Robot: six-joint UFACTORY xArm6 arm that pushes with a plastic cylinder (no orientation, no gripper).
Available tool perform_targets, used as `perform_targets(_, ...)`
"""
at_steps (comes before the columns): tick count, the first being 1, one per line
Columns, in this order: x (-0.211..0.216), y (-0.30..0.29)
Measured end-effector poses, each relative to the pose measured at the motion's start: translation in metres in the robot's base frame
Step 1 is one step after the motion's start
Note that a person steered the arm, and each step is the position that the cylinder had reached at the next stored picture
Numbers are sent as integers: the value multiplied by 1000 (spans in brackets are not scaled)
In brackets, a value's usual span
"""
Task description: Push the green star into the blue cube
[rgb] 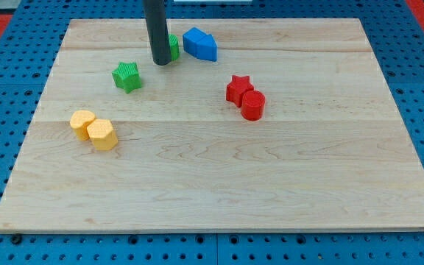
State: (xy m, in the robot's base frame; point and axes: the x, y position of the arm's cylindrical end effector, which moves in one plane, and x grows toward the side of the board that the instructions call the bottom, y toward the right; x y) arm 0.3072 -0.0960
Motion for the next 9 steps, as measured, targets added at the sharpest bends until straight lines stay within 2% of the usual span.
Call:
perform_targets(1, 3, -5)
perform_targets(2, 49, 23)
perform_targets(3, 80, -7)
perform_targets(4, 60, -40)
perform_targets(5, 36, -41)
perform_targets(6, 71, -77)
perform_targets(7, 25, -104)
perform_targets(9, 16, -16)
